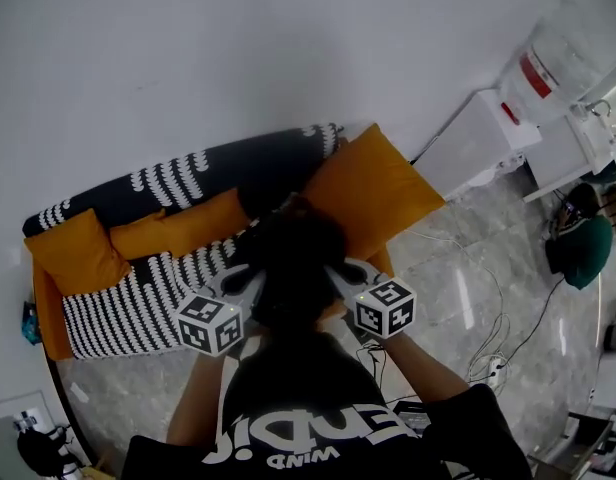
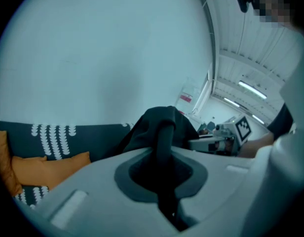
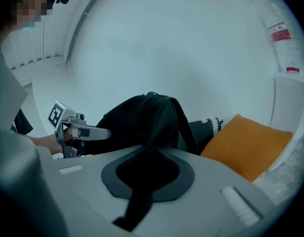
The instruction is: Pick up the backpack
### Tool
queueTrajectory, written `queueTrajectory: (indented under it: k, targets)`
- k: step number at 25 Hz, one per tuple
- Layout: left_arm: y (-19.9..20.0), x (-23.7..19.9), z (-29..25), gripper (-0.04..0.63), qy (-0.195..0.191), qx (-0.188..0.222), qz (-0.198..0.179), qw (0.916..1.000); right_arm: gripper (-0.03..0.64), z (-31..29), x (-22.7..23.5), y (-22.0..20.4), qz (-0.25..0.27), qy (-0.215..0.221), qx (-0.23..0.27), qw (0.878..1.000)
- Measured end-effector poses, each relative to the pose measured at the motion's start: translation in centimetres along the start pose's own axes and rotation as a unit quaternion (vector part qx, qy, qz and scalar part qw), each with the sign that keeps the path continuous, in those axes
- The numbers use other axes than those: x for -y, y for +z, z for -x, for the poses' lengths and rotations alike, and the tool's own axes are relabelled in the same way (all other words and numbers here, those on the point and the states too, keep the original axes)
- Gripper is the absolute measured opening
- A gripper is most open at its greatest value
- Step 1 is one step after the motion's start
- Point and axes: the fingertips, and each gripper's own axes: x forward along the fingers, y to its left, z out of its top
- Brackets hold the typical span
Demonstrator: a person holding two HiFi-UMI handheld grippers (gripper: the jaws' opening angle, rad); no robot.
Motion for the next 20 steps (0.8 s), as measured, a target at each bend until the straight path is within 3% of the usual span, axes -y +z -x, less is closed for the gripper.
queueTrajectory:
  k: [7,20]
  targets:
    - [0.6,2.4,1.8,0.023,0.008,0.039,0.031,0.9988,0.015,2.6,-1.5,1.2,0.013,0.029,0.011,0.999]
    - [-2.0,4.6,1.4,0.021,0.054,0.027,0.06,0.9964,0.015,3.4,-0.3,-0.8,-0.013,0.102,0.004,0.995]
